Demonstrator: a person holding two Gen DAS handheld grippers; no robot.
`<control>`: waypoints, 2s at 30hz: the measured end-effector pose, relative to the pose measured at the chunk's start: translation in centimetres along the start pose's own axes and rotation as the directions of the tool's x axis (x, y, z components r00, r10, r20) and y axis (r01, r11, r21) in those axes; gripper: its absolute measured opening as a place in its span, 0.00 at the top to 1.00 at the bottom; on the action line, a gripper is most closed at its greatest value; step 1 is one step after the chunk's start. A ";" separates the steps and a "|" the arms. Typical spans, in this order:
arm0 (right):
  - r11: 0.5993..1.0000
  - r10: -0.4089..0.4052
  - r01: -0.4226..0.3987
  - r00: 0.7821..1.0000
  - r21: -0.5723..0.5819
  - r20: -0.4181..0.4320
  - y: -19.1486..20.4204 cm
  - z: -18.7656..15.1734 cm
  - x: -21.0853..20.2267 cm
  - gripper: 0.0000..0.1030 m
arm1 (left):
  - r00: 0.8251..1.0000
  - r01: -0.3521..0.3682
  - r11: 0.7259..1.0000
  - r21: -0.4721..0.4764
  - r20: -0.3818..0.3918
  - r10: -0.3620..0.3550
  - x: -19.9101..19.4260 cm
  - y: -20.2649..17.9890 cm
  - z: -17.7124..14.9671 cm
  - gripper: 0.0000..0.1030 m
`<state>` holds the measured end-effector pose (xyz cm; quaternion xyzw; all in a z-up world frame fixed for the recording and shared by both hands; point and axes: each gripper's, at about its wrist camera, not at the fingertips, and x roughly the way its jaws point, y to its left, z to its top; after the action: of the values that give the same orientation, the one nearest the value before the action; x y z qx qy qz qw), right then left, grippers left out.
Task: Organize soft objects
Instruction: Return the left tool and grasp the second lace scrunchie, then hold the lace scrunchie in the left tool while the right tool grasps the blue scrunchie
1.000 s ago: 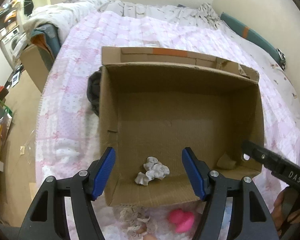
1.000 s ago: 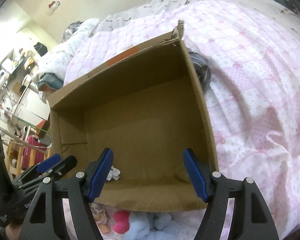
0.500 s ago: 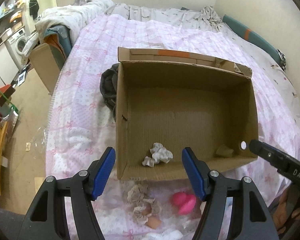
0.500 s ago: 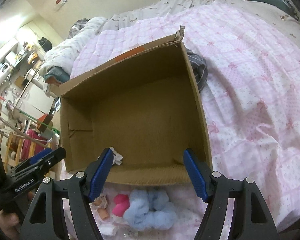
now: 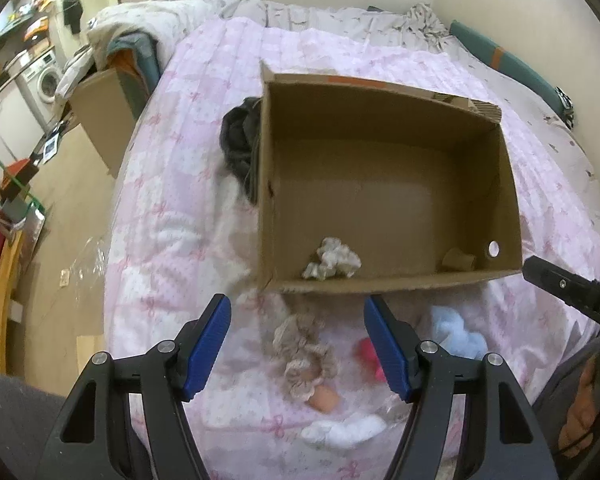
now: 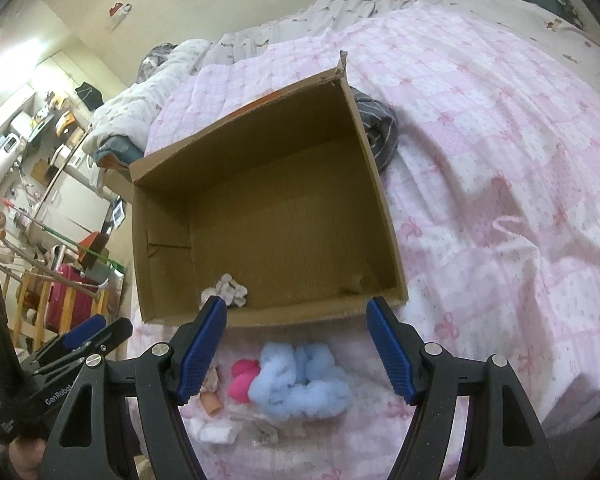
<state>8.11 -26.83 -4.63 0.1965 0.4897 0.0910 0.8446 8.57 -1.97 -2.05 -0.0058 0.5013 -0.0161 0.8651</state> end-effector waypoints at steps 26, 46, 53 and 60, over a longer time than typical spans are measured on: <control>0.997 -0.066 0.069 0.994 0.033 -0.086 -1.5 -2.8 0.6 0.26 | 0.929 0.136 0.953 -0.272 -0.299 -0.218 7.8 4.0 -3.1 0.36; 0.995 -0.019 0.036 0.983 0.091 -0.182 -2.3 -3.0 2.9 0.26 | 0.903 0.168 0.961 -0.217 -0.358 -0.239 12.1 2.0 -1.7 0.89; 0.994 -0.003 0.023 0.984 0.109 -0.180 -2.8 -2.9 2.7 0.26 | 0.913 0.239 0.946 -0.218 -0.281 -0.296 6.0 3.3 -0.3 0.89; 0.994 0.023 0.000 0.977 0.108 -0.210 -2.3 -3.2 3.2 0.26 | 0.940 0.199 0.969 -0.145 -0.253 -0.231 2.7 4.9 -1.9 0.89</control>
<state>6.83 -27.06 -9.57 0.2336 0.5794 0.0899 0.7756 8.33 2.81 -5.46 -0.1093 0.6100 -0.0814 0.7806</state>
